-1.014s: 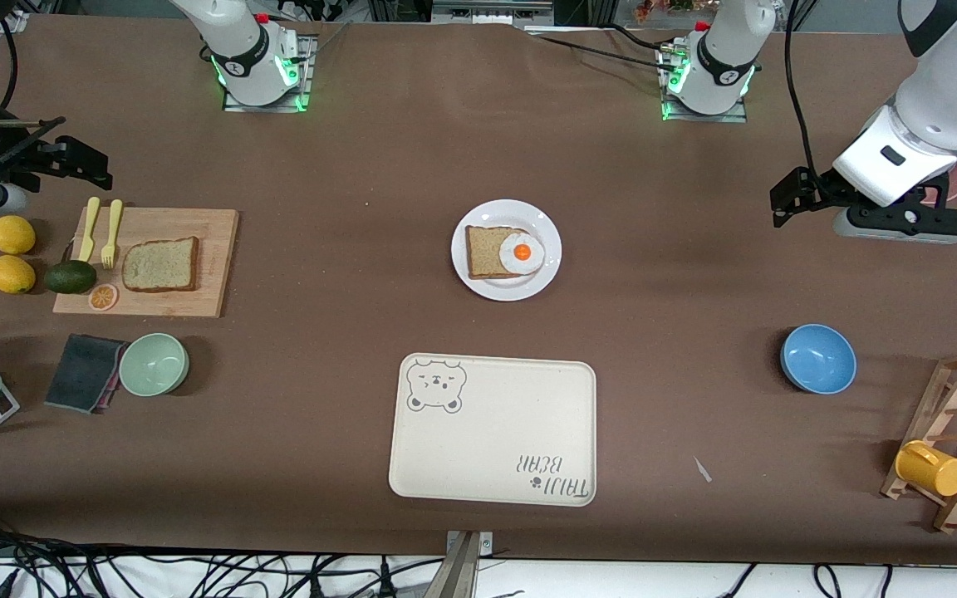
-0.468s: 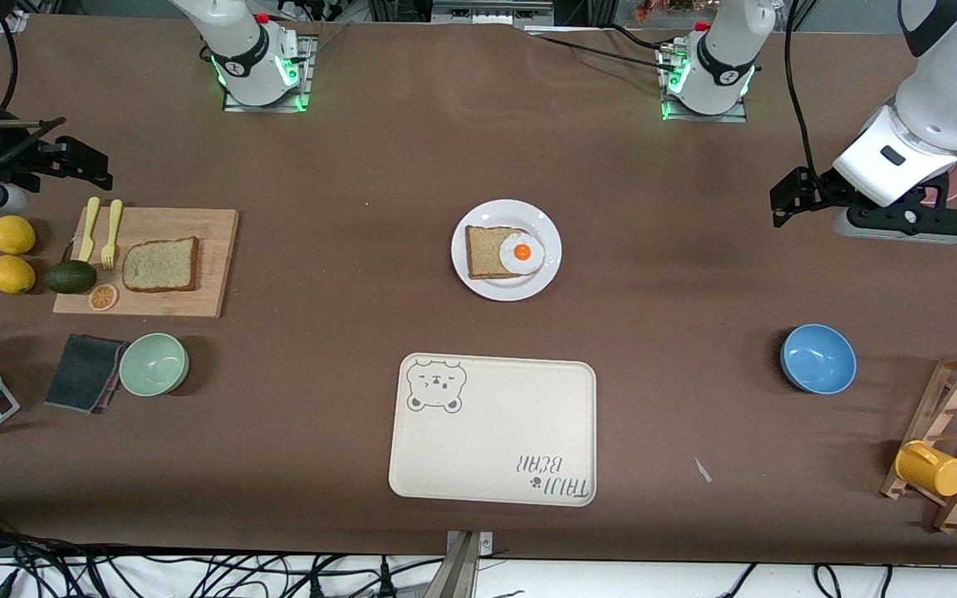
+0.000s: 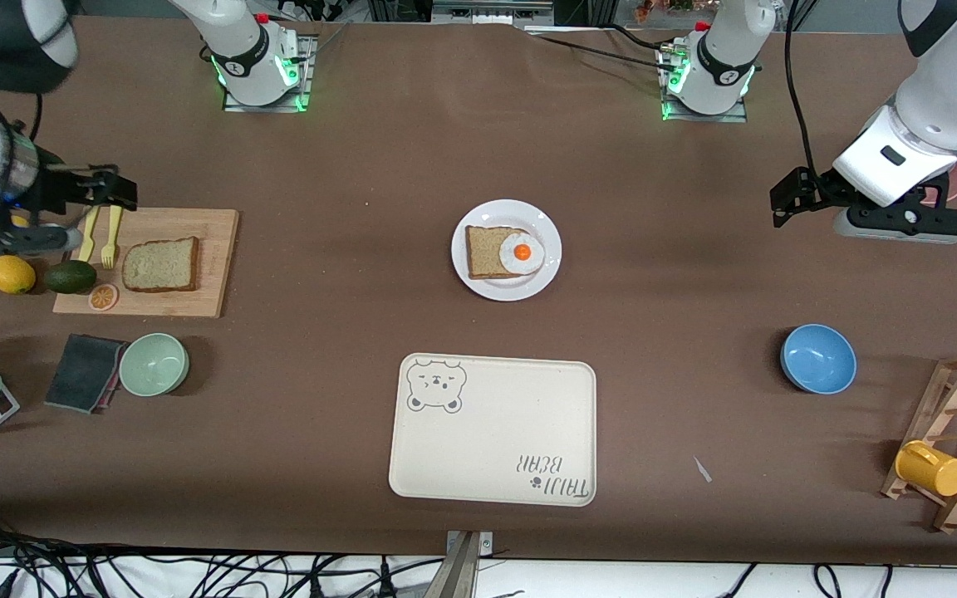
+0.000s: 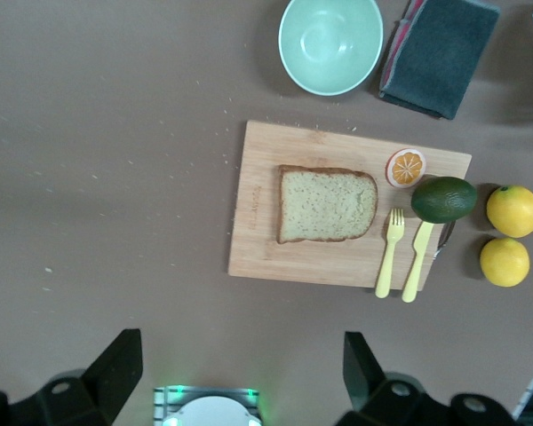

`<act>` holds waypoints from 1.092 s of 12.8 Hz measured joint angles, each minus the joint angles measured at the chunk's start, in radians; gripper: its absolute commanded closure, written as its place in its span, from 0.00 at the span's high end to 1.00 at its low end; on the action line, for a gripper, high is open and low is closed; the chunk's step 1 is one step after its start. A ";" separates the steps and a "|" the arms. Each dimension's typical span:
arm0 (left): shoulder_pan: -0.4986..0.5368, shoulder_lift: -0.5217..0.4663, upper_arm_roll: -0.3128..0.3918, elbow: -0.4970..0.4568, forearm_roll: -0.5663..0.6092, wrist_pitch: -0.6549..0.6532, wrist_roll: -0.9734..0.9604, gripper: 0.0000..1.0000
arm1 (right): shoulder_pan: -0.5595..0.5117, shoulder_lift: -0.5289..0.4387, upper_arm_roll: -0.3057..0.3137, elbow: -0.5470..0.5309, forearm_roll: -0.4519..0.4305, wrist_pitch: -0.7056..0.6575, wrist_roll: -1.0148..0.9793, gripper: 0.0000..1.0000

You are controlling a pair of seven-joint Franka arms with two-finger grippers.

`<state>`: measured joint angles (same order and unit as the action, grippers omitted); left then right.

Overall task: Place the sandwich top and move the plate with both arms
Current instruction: 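Move the right gripper over the bread slice on the cutting board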

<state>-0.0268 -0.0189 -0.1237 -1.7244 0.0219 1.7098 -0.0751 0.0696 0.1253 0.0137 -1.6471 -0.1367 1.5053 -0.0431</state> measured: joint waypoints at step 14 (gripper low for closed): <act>0.000 0.000 0.000 0.000 0.000 0.000 0.000 1.00 | 0.049 0.118 -0.057 -0.376 -0.089 0.471 0.191 1.00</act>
<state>-0.0268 -0.0189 -0.1236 -1.7244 0.0219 1.7097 -0.0751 0.1184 0.2431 -0.0438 -2.0229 -0.2257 1.9759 0.1477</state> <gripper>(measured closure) 0.000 0.000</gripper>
